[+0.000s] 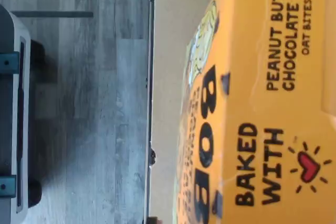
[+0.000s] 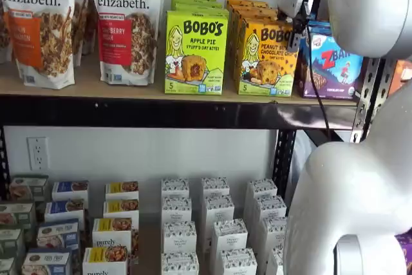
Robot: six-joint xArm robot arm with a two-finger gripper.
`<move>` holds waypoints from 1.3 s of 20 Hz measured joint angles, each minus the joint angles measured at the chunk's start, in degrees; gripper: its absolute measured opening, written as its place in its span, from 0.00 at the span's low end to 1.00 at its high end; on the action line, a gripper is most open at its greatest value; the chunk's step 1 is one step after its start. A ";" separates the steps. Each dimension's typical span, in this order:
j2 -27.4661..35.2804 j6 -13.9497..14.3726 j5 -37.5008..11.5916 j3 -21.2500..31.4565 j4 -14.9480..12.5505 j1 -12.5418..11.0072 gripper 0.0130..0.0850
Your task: Pick up the orange box on the top shelf, the fifth box from the left
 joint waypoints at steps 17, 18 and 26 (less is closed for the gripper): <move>1.11 0.50 1.68 -1.75 0.03 0.45 0.61; 1.13 0.55 1.67 -1.76 0.05 0.49 0.61; 0.84 0.70 1.11 -1.24 0.30 0.62 0.61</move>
